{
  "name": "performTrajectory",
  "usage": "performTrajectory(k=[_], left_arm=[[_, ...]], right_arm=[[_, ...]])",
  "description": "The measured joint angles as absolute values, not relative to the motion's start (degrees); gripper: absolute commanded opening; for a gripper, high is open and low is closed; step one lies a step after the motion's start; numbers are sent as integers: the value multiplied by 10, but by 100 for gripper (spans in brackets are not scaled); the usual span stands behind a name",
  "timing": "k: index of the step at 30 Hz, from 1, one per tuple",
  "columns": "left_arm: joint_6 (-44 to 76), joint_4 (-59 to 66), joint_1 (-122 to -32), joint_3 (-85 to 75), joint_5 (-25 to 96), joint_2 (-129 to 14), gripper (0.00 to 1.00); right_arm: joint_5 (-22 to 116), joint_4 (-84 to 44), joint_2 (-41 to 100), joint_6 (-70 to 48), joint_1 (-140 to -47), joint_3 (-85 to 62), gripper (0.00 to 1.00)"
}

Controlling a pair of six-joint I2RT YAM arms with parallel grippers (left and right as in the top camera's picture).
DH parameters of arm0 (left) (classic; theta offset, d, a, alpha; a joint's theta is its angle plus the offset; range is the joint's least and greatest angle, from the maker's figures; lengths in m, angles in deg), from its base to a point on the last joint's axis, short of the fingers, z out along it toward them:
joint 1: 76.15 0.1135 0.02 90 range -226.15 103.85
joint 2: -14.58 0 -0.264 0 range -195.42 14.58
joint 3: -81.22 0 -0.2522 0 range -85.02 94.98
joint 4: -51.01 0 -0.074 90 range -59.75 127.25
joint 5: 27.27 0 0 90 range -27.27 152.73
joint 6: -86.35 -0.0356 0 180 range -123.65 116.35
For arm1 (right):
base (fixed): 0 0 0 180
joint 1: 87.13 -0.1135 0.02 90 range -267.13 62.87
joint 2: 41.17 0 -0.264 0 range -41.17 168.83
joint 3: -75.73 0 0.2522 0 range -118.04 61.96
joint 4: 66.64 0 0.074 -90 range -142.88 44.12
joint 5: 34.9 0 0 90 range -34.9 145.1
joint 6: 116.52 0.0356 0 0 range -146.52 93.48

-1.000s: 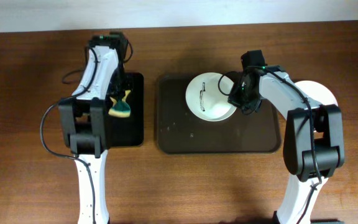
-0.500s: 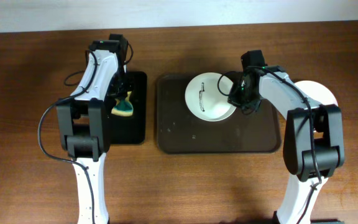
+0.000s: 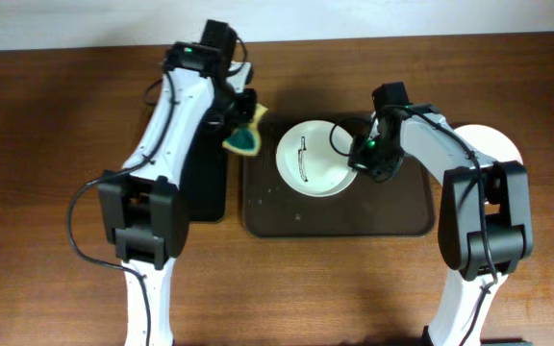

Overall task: Clean dirty plates on tray and stack at the side
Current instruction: 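Scrub the white plate with the sponge while the right gripper holds its rim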

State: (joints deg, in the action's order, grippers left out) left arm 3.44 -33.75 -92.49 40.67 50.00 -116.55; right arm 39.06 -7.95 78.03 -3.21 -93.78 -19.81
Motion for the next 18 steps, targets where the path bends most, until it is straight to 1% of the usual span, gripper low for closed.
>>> performTrajectory(k=[4, 8, 12, 18], left_arm=[[52, -297, -973, 406, 492, -1165, 0], [86, -249, -1018, 387, 503, -1165, 0], [107, -229, -1030, 380, 512, -1180, 0], [124, -219, -1030, 378, 535, -1253, 0]], right_arm=[[362, -90, 780, -32, -938, -189, 4], [300, -146, 776, -36, -933, -154, 4], [242, -162, 776, -52, -912, -135, 4], [225, -163, 776, -60, -909, -130, 4]])
